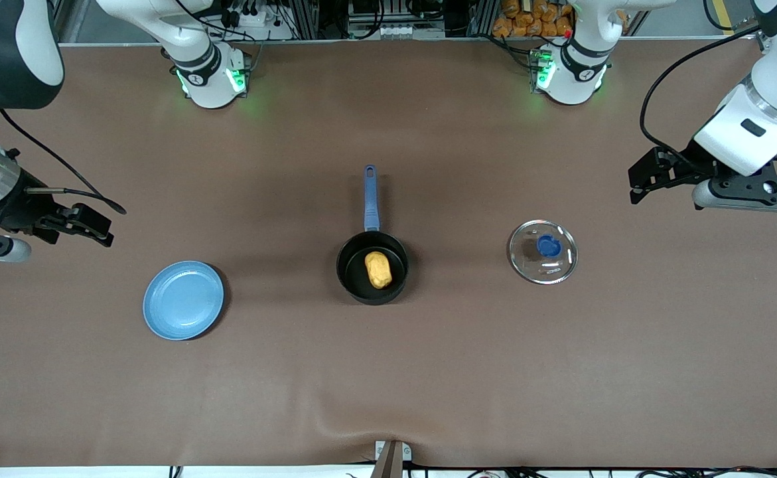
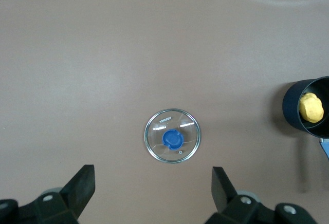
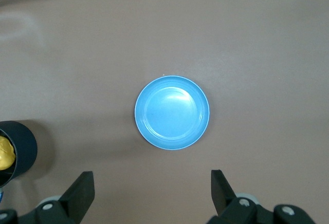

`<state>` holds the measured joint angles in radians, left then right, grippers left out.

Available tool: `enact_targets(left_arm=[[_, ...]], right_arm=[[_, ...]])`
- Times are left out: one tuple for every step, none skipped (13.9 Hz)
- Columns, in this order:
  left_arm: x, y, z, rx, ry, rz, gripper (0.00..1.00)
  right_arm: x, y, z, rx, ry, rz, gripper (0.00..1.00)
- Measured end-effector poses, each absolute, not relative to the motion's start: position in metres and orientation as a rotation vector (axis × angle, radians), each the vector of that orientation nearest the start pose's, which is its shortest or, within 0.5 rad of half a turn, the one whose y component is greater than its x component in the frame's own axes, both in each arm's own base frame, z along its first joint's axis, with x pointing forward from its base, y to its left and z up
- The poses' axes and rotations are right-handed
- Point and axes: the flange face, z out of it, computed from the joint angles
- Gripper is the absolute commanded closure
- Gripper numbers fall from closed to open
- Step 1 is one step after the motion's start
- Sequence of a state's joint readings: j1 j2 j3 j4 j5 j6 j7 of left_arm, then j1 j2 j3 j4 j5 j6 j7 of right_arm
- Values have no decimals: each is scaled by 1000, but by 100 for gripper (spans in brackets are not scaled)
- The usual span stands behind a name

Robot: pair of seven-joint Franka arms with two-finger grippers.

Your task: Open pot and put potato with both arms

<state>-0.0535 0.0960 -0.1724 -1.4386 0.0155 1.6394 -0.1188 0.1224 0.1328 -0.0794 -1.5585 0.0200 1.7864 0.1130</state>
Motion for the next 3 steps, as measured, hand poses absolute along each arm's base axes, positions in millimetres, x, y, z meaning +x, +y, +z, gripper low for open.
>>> enact_targets(left_arm=[[578, -125, 640, -3151, 167, -165, 0], [578, -125, 639, -3151, 167, -165, 0], [578, -126, 639, -3151, 167, -164, 0]], right_arm=[[612, 31, 573, -3119, 112, -148, 0], [611, 31, 574, -3119, 111, -150, 0], [610, 31, 576, -3119, 111, -152, 0]])
